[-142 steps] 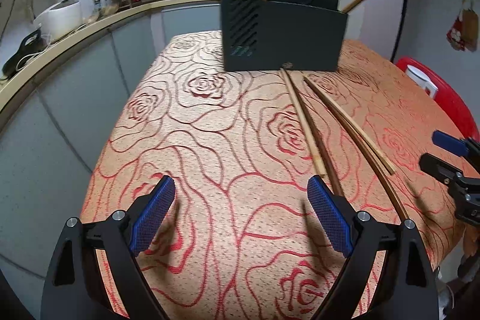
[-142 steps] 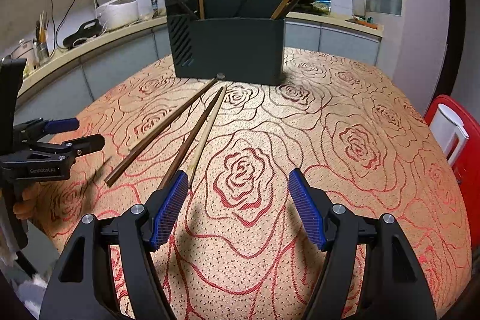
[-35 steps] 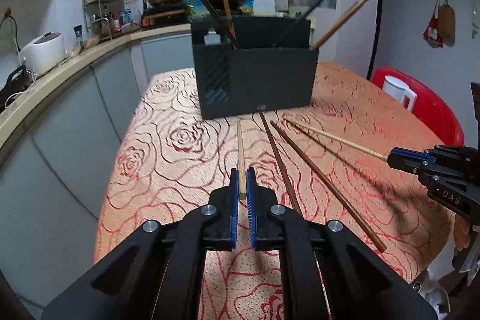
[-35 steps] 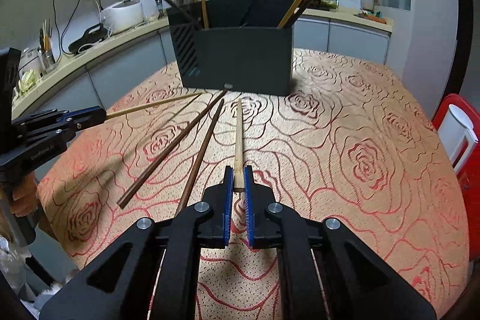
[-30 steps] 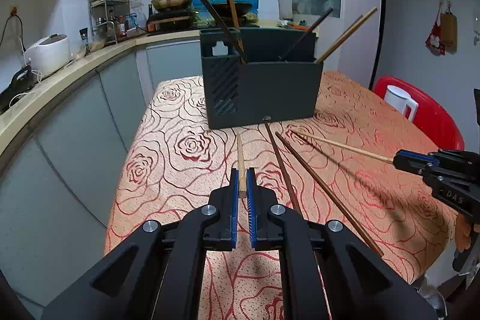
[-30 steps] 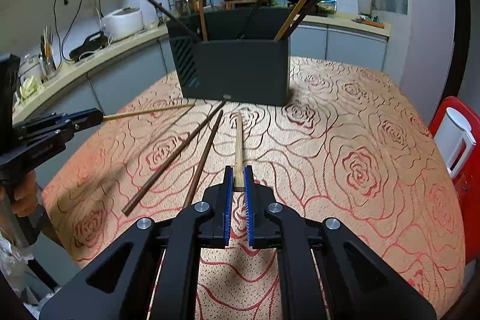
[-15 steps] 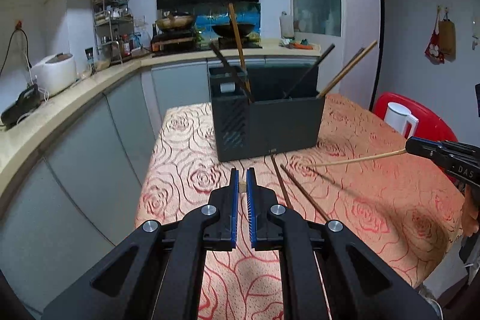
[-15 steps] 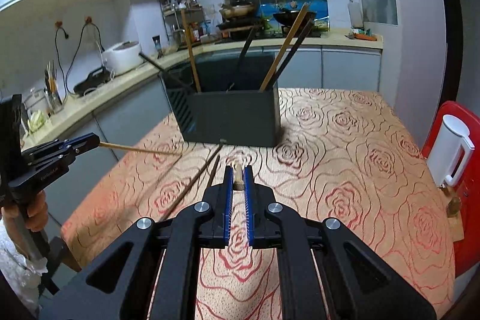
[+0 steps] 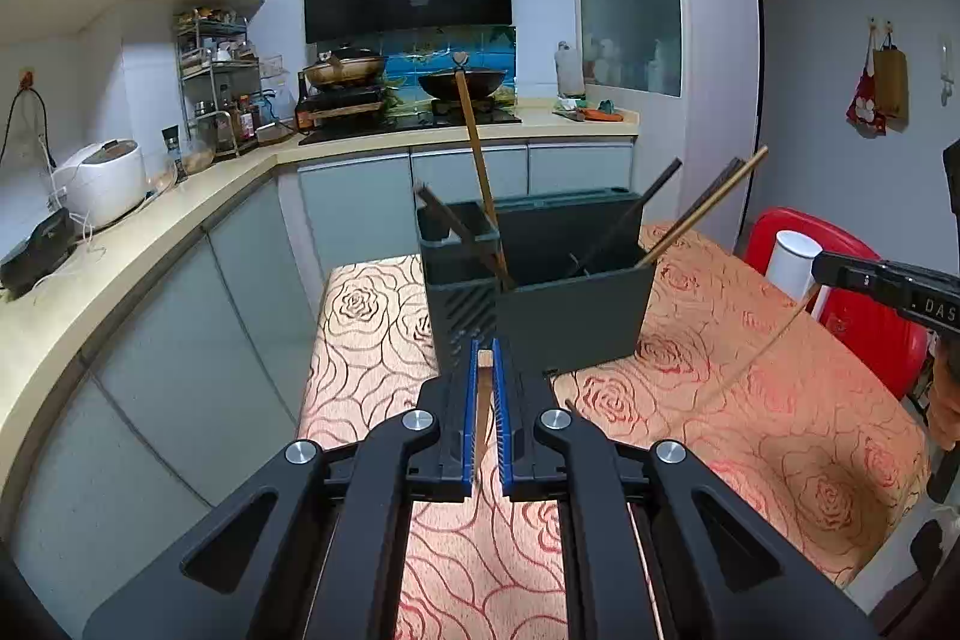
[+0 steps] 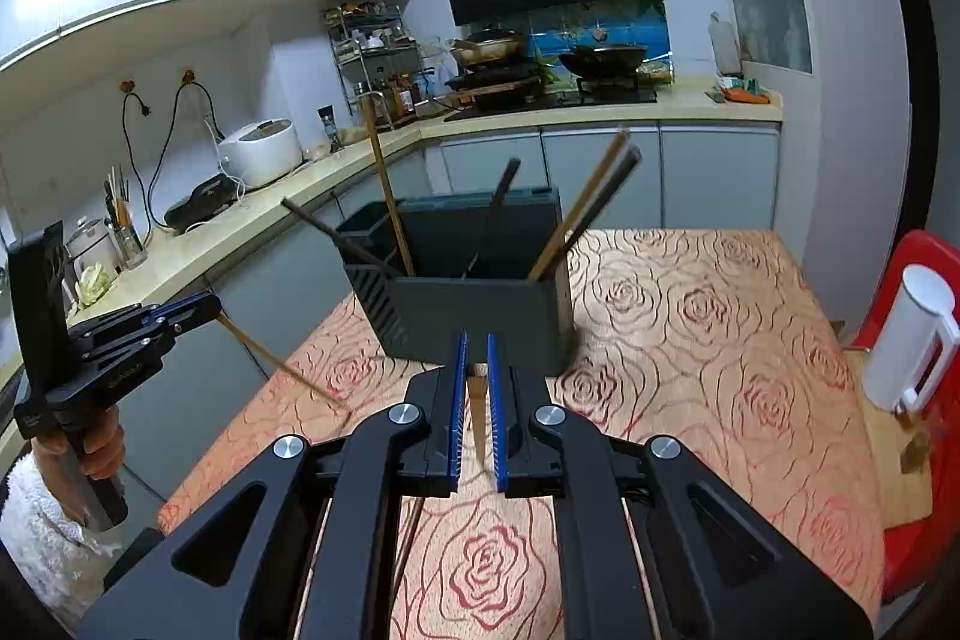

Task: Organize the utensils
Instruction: 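Lift the chopsticks and carry both tools over the green holder, then lower the chopsticks into the holder and open both tools, then raise both open tools away from the holder toward the last chopsticks, then lower both tools and close each on a chopstick, then lift the chopsticks and carry both tools over the green holder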

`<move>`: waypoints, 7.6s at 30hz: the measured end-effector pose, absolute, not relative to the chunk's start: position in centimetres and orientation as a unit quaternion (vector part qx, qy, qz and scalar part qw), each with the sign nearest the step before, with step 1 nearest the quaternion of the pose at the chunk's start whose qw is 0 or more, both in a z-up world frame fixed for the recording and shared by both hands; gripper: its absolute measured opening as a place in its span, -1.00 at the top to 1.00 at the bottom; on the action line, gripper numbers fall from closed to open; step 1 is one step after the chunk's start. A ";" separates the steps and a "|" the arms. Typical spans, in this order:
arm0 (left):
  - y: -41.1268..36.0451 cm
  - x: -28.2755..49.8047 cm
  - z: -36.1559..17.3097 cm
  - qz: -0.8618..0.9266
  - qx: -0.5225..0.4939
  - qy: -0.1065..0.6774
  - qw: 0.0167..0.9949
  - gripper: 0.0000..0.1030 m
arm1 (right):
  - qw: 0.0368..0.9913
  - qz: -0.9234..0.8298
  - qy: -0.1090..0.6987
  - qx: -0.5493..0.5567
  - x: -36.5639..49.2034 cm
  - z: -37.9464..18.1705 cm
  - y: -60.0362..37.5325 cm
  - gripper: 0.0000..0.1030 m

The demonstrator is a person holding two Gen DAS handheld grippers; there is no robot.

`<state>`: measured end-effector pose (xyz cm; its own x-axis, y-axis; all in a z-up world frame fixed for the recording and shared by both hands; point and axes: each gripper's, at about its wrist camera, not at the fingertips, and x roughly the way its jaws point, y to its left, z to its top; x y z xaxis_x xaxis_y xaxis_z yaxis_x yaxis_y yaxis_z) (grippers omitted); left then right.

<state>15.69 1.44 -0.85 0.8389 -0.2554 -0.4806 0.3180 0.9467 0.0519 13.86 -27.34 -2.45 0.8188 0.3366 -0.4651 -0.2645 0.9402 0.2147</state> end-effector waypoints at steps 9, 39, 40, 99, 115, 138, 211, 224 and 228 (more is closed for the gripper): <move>0.9 17.5 3.1 -0.174 0.059 0.250 0.951 0.90 | 0.957 0.157 0.242 0.043 15.7 2.6 -27.0 0.84; -5.5 28.5 10.5 -0.193 0.024 0.231 0.953 0.90 | 0.974 0.105 0.195 0.055 28.2 9.9 -27.8 0.84; -5.6 28.9 10.3 -0.193 0.023 0.233 0.953 0.90 | 0.973 0.107 0.197 0.057 28.5 9.6 -27.8 0.84; 0.7 14.0 -8.4 -0.117 0.035 0.298 0.947 -0.58 | 0.963 0.062 0.260 0.013 12.7 -7.4 -27.0 0.08; -1.0 9.8 -14.2 -0.167 0.064 0.331 0.927 -0.58 | 0.943 0.101 0.318 -0.002 8.3 -14.7 -23.3 0.08; -2.7 9.0 -17.2 -0.206 0.095 0.358 0.906 0.38 | 0.920 0.178 0.349 -0.017 4.7 -17.9 -20.0 0.08; -0.3 10.1 0.2 -0.164 0.057 0.182 0.968 0.87 | 0.972 0.109 0.203 0.041 7.6 -3.6 -26.5 0.86; -0.5 14.0 3.5 -0.166 0.058 0.197 0.965 0.87 | 0.966 0.113 0.227 0.046 13.3 1.5 -27.6 0.86; -0.6 15.1 5.2 -0.172 0.048 0.198 0.964 0.87 | 0.968 0.113 0.219 0.042 14.3 3.7 -27.5 0.86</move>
